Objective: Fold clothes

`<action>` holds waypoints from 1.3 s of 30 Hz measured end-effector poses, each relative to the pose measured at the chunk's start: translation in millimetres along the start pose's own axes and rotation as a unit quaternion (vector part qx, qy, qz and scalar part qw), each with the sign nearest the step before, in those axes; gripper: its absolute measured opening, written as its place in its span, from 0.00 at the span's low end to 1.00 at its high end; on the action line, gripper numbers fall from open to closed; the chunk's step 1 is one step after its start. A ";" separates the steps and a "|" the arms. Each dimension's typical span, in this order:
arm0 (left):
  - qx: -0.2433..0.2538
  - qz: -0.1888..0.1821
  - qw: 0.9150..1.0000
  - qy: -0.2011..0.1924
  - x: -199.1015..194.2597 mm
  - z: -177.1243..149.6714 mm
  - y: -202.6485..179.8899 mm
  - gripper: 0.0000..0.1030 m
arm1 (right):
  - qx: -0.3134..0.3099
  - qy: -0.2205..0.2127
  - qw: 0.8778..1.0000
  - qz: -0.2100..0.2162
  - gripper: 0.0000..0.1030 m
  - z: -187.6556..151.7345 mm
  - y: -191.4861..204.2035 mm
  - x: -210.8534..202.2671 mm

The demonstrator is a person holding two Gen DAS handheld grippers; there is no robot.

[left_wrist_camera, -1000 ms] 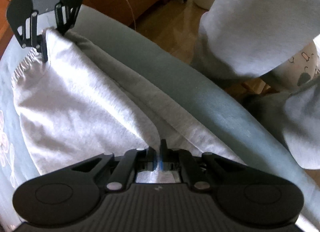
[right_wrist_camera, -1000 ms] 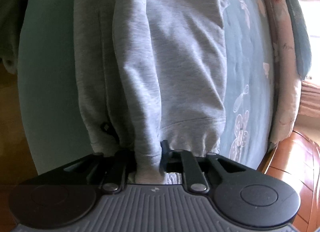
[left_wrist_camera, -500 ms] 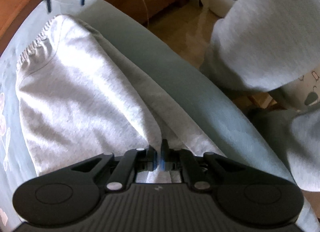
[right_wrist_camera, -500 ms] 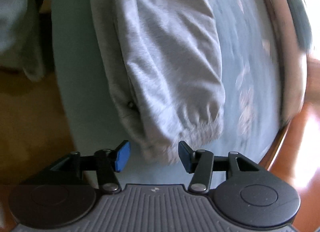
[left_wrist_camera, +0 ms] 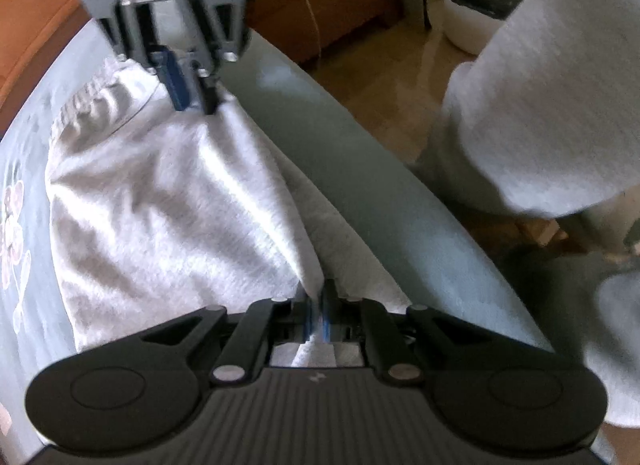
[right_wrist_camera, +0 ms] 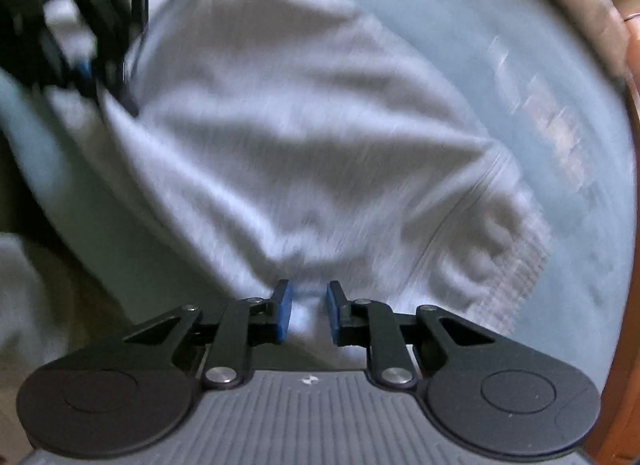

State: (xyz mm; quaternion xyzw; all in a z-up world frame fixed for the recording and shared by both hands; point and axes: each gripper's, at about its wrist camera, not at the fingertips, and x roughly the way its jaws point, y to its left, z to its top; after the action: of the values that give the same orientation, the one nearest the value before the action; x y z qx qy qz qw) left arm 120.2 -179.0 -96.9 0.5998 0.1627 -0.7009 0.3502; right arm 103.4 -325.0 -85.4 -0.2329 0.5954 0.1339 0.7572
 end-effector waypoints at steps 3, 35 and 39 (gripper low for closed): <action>-0.027 -0.001 1.000 -0.003 -3.8 1.3 -0.2 0.08 | -0.017 0.002 1.000 -0.007 0.22 3.2 3.8 -8.2; -0.802 0.024 0.593 -0.064 -67.4 -213.4 62.0 0.36 | 0.073 -0.156 0.978 0.118 0.30 166.4 16.0 -19.6; -0.800 0.053 0.590 -0.099 -76.5 -218.8 72.2 0.36 | 0.093 -0.161 0.975 0.124 0.30 172.5 20.4 -14.4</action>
State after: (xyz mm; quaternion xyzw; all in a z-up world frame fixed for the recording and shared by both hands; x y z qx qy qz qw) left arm 331.4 -65.3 -59.7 0.0129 0.5897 -0.3242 0.7396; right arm 234.7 -218.1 -44.0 -0.0613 0.4993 0.2066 0.8392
